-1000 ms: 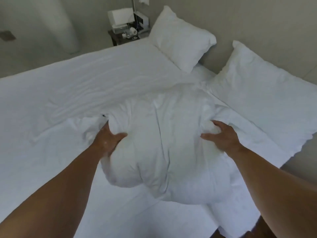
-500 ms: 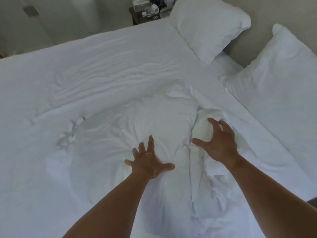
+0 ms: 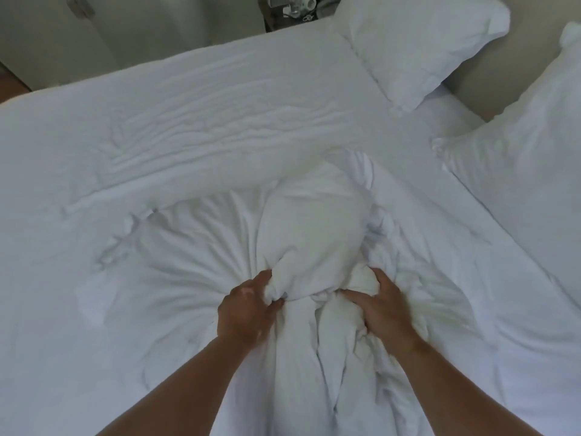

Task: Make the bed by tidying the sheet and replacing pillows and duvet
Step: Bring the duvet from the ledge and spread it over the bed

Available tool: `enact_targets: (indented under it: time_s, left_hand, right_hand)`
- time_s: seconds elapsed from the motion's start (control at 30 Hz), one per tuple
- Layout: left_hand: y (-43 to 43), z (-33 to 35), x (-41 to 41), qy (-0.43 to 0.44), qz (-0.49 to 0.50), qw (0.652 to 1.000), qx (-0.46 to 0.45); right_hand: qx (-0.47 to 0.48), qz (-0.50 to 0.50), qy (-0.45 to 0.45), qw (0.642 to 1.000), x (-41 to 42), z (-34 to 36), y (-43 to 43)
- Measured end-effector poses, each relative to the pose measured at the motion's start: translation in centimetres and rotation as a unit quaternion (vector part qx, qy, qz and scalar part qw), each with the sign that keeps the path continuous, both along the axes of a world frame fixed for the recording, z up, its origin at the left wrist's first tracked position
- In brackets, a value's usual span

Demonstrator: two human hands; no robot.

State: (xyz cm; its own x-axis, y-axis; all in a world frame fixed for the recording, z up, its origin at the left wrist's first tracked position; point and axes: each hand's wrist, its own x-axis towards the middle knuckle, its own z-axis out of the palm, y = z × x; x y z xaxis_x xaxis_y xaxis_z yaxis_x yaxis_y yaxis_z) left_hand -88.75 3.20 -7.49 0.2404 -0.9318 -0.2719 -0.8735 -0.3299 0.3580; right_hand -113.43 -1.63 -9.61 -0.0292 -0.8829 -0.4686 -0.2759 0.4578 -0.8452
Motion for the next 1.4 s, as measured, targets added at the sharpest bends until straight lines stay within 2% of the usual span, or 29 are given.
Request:
enact_targets:
  time_s: [0.1, 0.23, 0.43, 0.53, 0.63, 0.67, 0.73, 0.77, 0.8, 0.83, 0.87, 0.9, 0.97, 1.0, 1.07, 1.1, 1.13, 1.17, 1.23, 1.3, 1.4]
  left_hand:
    - [-1.0, 4.6, 3.1, 0.027, -0.016, 0.999, -0.042]
    - [-3.3, 13.9, 9.4, 0.015, -0.068, 0.986, -0.151]
    - [-7.8, 26.8, 20.3, -0.116, -0.203, 0.947, -0.218]
    - [-8.4, 28.8, 26.2, -0.129, -0.238, 0.935, -0.229]
    - [-7.6, 25.9, 31.9, -0.109, -0.234, 0.951, -0.169]
    - [-6.9, 23.7, 33.3, -0.115, -0.230, 0.956, -0.140]
    - [-4.7, 17.6, 35.3, -0.159, -0.206, 0.962, -0.089]
    - [-3.0, 14.4, 35.6, -0.171, -0.185, 0.967, -0.046]
    - [-0.9, 11.1, 35.9, -0.159, -0.162, 0.974, 0.025]
    - [1.5, 8.3, 36.1, -0.123, -0.147, 0.976, 0.104]
    - [3.8, 5.7, 36.6, -0.079, -0.142, 0.972, 0.170]
    - [6.1, 3.7, 37.1, -0.052, -0.152, 0.965, 0.209]
    - [9.4, 0.9, 38.8, -0.044, -0.178, 0.968, 0.171]
    - [10.2, 0.7, 39.5, -0.058, -0.161, 0.979, 0.108]
    - [10.6, 1.1, 41.7, -0.112, -0.053, 0.992, -0.007]
    - [10.5, 1.9, 43.1, -0.129, 0.032, 0.991, -0.010]
    - [10.5, 2.1, 44.9, -0.144, 0.117, 0.983, 0.015]
    - [10.5, 2.4, 46.6, -0.126, 0.188, 0.971, 0.073]
    - [10.7, 1.8, 48.7, -0.066, 0.280, 0.949, 0.129]
    - [10.4, 0.3, 48.4, -0.062, 0.268, 0.953, 0.128]
    - [9.8, -1.3, 47.4, -0.039, 0.251, 0.963, 0.086]
  right_hand:
    - [0.032, -0.088, -0.190, 0.977, 4.0, 4.2, 0.8]
    - [0.039, -0.127, -0.349, 0.928, 11.0, 10.8, 1.4]
    - [0.059, -0.128, -0.502, 0.853, 24.4, 18.0, 3.5]
    - [0.023, -0.118, -0.515, 0.848, 31.6, 18.6, 4.7]
    - [-0.005, -0.126, -0.475, 0.871, 37.5, 16.3, 6.7]
    - [0.008, -0.123, -0.436, 0.891, 38.9, 14.6, 7.7]
    - [0.049, -0.054, -0.292, 0.954, 40.2, 10.6, 10.3]
    - [0.076, 0.033, -0.191, 0.978, 39.9, 8.7, 11.5]
    - [0.103, 0.146, -0.079, 0.981, 39.1, 7.4, 12.2]
    - [0.106, 0.251, 0.052, 0.961, 38.1, 6.9, 12.1]
    - [0.068, 0.317, 0.169, 0.931, 37.3, 7.0, 11.1]
    - [0.002, 0.326, 0.253, 0.911, 36.6, 7.9, 9.6]
    - [-0.133, 0.281, 0.307, 0.899, 35.7, 10.1, 5.5]
    - [-0.182, 0.302, 0.333, 0.874, 35.9, 11.2, 3.6]
    - [-0.202, 0.433, 0.439, 0.761, 37.1, 12.1, 0.1]
    - [-0.190, 0.482, 0.482, 0.706, 37.6, 11.2, -1.2]
    - [-0.165, 0.504, 0.512, 0.676, 37.8, 9.9, -2.2]
    - [-0.131, 0.505, 0.528, 0.670, 37.7, 8.1, -3.1]
    - [-0.078, 0.488, 0.521, 0.696, 37.2, 3.9, -3.4]
    - [-0.087, 0.457, 0.478, 0.745, 36.9, -0.5, -1.8]
    - [-0.132, 0.340, 0.391, 0.845, 37.5, -3.3, 0.1]
